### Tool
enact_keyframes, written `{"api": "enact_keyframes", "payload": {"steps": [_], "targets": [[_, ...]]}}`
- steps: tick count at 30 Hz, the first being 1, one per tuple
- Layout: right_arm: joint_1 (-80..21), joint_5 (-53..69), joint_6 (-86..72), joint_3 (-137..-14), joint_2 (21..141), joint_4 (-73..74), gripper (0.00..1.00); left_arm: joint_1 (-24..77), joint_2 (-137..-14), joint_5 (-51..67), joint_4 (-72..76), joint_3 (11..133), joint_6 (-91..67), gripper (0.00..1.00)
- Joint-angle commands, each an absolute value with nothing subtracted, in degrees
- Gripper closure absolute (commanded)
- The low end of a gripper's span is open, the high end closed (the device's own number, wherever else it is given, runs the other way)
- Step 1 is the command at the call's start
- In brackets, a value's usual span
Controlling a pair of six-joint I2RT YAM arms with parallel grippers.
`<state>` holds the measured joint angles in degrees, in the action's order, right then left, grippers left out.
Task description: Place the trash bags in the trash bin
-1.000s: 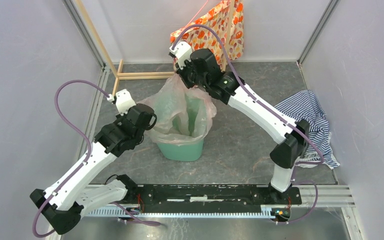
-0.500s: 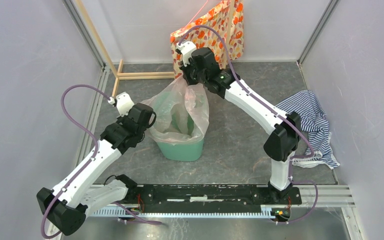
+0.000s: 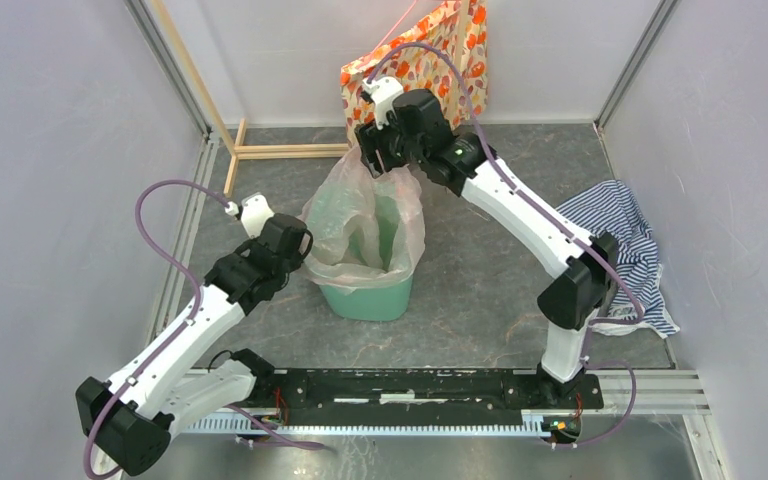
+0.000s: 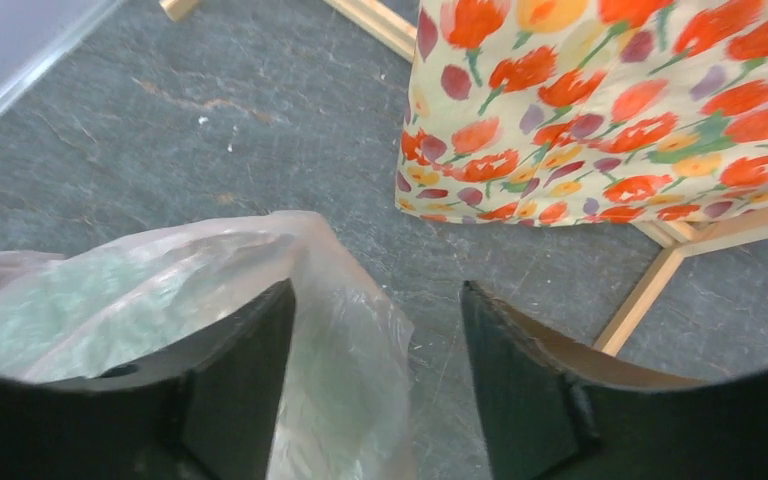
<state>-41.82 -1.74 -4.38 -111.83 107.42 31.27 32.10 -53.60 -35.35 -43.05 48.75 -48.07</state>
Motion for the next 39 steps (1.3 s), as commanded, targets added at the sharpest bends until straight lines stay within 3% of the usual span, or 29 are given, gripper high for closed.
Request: {"api": "enact_keyframes", "payload": {"steps": [1,4,11,25,32,39], "targets": [[-41.6,-2.2,-5.0,-116.1,100.5,33.1,0.28,31.9,-52.3,-33.7,-40.1,48.3,-46.2,0.98],[-41.6,-2.3,-5.1,-116.0,98.2,34.5,0.21,31.9,-52.0,-33.5,-40.1,48.4,-46.0,0.98],[-42.6,-3.3,-3.4,-115.0,93.0,39.6,0.16,31.9,-52.3,-32.6,-40.1,48.9,-45.7,0.98],[-48.5,-7.7,-2.3,-112.3,87.3,49.8,0.12,31.9,-53.8,-32.5,-40.2,50.4,-44.8,0.98],[-50.5,-10.5,-3.6,-107.7,85.5,50.3,0.16,31.9,-53.9,-32.7,-40.4,50.5,-44.5,0.98],[-55.4,-14.0,-4.2,-112.4,84.8,49.9,0.11,32.0,-53.8,-32.9,-40.7,50.7,-44.4,0.98]]}}
